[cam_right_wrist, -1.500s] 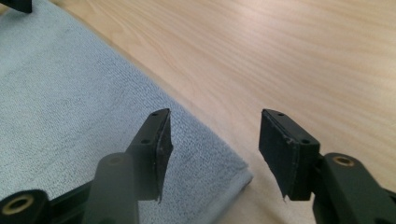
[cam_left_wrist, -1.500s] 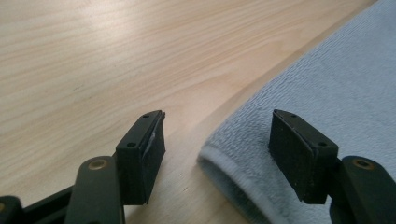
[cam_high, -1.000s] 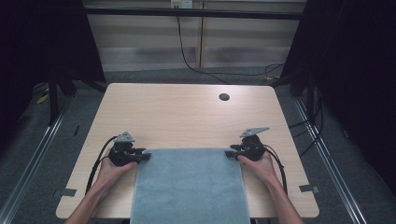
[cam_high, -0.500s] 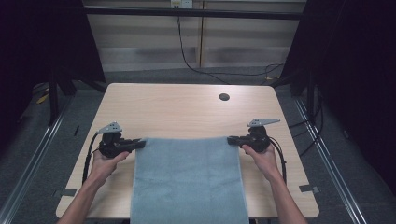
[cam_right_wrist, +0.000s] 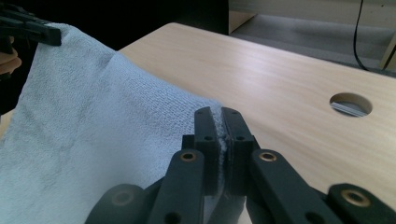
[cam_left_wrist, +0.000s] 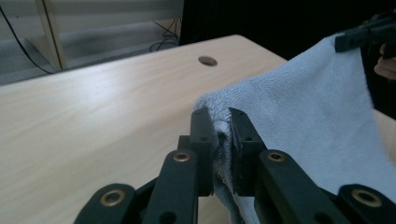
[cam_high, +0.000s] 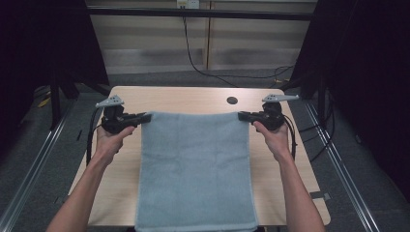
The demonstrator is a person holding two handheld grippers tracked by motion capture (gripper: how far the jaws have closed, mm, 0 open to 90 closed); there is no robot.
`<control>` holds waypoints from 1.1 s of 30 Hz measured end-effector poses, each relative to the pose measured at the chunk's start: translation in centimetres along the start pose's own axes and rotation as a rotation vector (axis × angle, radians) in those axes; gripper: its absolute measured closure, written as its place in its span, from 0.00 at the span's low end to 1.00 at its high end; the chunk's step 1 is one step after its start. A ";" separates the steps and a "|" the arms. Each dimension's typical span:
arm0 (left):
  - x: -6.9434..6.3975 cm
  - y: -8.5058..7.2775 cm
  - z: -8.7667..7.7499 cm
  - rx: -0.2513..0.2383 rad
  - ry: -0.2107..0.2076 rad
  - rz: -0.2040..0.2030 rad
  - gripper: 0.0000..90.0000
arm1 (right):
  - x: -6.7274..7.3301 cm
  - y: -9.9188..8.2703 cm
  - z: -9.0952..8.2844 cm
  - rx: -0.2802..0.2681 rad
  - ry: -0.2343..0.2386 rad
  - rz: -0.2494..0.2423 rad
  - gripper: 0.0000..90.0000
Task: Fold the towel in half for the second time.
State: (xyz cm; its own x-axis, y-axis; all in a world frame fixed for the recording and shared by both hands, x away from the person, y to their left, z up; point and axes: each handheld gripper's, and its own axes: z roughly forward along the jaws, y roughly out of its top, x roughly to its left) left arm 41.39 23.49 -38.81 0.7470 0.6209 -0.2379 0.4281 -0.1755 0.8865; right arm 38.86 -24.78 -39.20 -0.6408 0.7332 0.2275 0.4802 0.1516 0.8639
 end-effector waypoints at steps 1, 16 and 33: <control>0.1 0.4 0.0 -0.007 -0.002 -0.002 0.91 | -0.2 0.3 0.0 -0.008 -0.004 0.004 0.96; -2.2 -0.2 -1.9 -0.024 -0.016 0.076 0.91 | 1.3 0.7 -2.1 -0.051 0.031 -0.054 0.96; -6.3 -8.4 -5.3 0.060 -0.071 0.072 0.90 | 6.3 -7.6 -5.3 0.045 0.099 -0.105 0.95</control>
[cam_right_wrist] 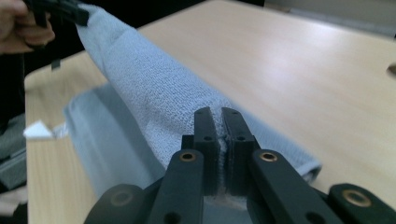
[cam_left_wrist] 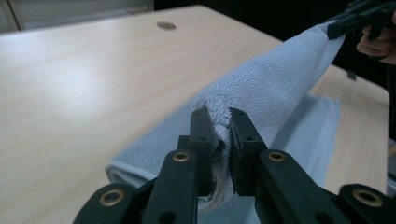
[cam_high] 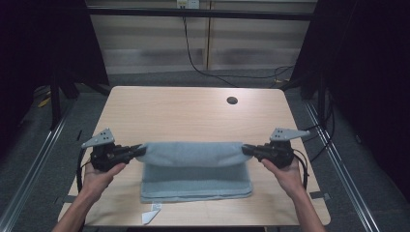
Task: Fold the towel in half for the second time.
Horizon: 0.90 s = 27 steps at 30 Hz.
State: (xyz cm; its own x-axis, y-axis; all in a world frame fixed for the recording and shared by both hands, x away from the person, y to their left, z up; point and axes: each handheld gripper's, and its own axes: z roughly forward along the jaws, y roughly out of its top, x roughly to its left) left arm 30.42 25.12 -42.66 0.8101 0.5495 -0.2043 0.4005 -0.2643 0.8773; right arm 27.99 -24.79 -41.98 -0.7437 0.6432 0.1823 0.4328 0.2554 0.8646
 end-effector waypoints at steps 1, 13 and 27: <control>-0.3 -0.5 -0.1 0.011 -0.014 -0.002 0.90 | 0.3 -0.7 0.0 0.013 0.004 0.002 0.95; -2.0 -3.9 -1.9 -0.032 -0.031 -0.071 0.62 | 2.6 -5.4 -1.5 0.033 0.034 0.065 0.65; 2.0 -6.3 -2.2 0.017 0.137 -0.164 0.37 | 0.8 -6.5 -2.6 -0.031 -0.118 0.158 0.42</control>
